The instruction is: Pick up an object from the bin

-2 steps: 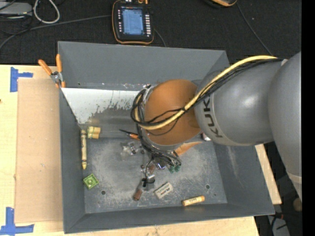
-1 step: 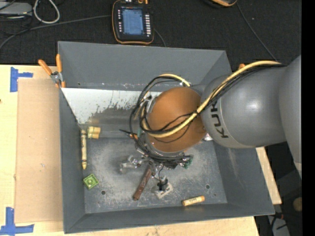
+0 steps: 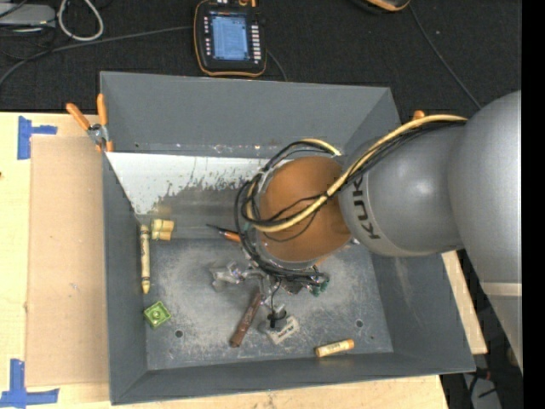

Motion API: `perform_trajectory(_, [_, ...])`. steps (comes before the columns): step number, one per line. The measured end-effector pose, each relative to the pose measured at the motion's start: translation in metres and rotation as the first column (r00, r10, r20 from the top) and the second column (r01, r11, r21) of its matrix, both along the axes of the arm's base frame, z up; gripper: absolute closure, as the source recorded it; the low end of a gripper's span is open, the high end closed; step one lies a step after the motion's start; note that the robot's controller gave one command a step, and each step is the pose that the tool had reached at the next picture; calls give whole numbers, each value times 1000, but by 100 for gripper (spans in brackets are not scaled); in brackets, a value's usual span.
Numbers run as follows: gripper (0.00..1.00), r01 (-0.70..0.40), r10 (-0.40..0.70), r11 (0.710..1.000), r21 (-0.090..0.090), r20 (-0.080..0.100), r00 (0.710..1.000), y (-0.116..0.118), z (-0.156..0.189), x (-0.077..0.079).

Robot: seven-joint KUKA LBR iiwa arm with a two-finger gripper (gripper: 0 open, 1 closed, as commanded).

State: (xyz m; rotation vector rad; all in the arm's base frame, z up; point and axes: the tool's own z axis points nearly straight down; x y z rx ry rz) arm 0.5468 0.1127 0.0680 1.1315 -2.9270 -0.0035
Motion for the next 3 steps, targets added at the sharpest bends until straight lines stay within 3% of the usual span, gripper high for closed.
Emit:
perform_trajectory(1, [100, -537, 537, 844, 7, -7, 844, 7, 1, -15])
perform_trajectory(3, [100, -534, 534, 845, 8, -9, 845, 8, 8, -16])
